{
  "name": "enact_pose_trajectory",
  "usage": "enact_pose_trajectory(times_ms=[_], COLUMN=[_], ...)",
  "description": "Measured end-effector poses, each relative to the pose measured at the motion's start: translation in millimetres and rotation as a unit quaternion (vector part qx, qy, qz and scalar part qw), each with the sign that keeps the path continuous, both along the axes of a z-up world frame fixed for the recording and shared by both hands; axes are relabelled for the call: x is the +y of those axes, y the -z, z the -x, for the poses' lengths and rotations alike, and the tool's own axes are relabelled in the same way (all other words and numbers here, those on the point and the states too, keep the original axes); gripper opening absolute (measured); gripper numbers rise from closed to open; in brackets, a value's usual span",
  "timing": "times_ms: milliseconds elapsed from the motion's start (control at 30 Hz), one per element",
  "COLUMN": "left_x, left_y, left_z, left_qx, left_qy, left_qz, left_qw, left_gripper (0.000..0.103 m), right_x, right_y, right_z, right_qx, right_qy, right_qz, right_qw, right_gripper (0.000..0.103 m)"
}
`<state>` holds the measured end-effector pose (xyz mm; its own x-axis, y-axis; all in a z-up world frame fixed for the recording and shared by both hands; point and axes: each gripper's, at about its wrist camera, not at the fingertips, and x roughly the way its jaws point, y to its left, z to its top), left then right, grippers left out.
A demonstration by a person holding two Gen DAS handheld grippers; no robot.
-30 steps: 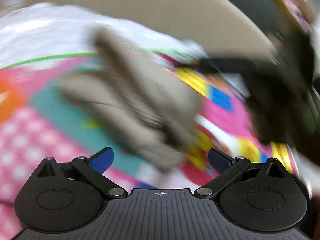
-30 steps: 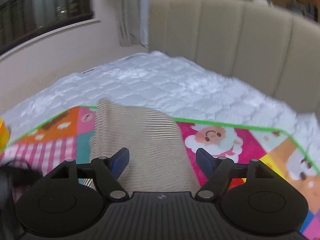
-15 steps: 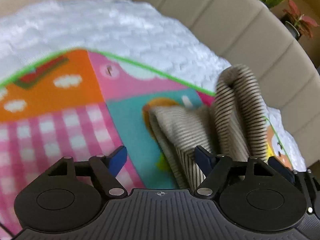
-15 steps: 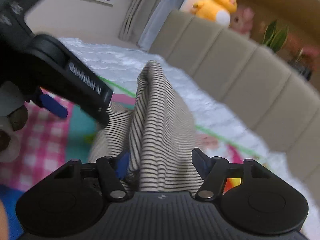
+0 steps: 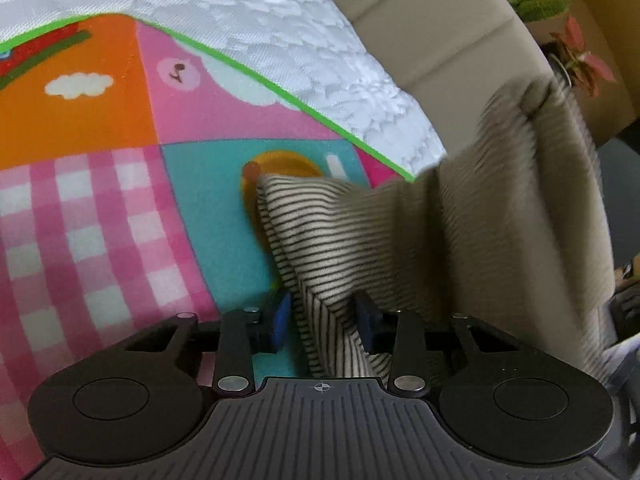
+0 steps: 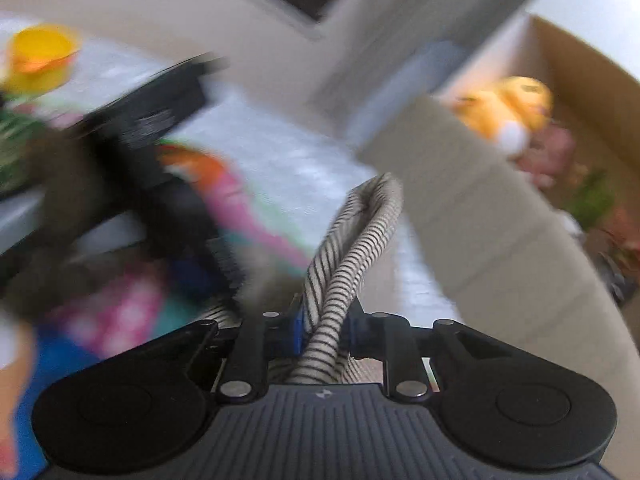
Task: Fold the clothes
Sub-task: 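Press the folded sweater flat with the right tool while the left tool holds it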
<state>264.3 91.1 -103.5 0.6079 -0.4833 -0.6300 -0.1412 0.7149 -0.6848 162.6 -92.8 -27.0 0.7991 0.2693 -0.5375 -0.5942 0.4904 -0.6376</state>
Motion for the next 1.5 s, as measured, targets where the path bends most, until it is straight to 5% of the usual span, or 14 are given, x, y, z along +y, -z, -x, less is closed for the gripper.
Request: enact_pose_trajectory(times_ms=[133, 200, 300, 467, 533, 800, 900, 1000, 1133, 1233, 1267, 1300, 1400, 1500], left_x=[31, 48, 53, 23, 19, 23, 24, 23, 23, 23, 23, 24, 25, 31], left_y=[-35, -57, -71, -53, -40, -12, -12, -14, -15, -14, -14, -13, -14, -12], left_z=[19, 30, 34, 17, 10, -12, -11, -9, -8, -9, -9, -9, -9, -11], left_qx=[-0.057, -0.097, -0.144, -0.128, -0.106, -0.081, -0.081, -0.081, -0.080, -0.080, -0.080, -0.080, -0.081, -0.074], left_qy=[-0.036, -0.054, -0.043, 0.007, 0.011, 0.011, 0.011, 0.011, 0.010, 0.012, 0.012, 0.013, 0.009, -0.003], left_qz=[-0.026, -0.047, -0.022, -0.039, -0.055, -0.081, -0.082, -0.085, -0.088, -0.088, -0.088, -0.088, -0.099, -0.097], left_qw=[0.9974, 0.9927, 0.9884, 0.9910, 0.9928, 0.9933, 0.9933, 0.9931, 0.9929, 0.9929, 0.9929, 0.9929, 0.9918, 0.9925], left_gripper=[0.038, 0.047, 0.052, 0.048, 0.051, 0.061, 0.062, 0.064, 0.066, 0.067, 0.067, 0.067, 0.066, 0.066], right_x=[16, 26, 40, 58, 56, -4, -39, -74, -106, -130, -130, -129, -122, -119], right_y=[41, 45, 42, 52, 48, -11, -33, -38, 4, 43, 44, 44, 17, -2], right_z=[9, 10, 8, 16, 16, -7, -28, -57, -83, -91, -83, -75, -52, -33], right_qx=[0.020, 0.010, 0.021, 0.014, 0.026, 0.124, 0.134, 0.155, 0.226, 0.330, 0.338, 0.344, 0.324, 0.334], right_qy=[-0.003, -0.002, -0.008, -0.033, -0.036, 0.004, 0.067, 0.147, 0.244, 0.273, 0.270, 0.264, 0.205, 0.158], right_qz=[0.033, 0.040, 0.041, 0.070, 0.050, -0.136, -0.230, -0.317, -0.374, -0.412, -0.424, -0.434, -0.437, -0.445], right_qw=[0.999, 0.999, 0.999, 0.997, 0.998, 0.983, 0.962, 0.924, 0.866, 0.804, 0.795, 0.790, 0.814, 0.816], right_gripper=[0.019, 0.019, 0.019, 0.022, 0.027, 0.081, 0.090, 0.093, 0.093, 0.093, 0.091, 0.078, 0.046, 0.044])
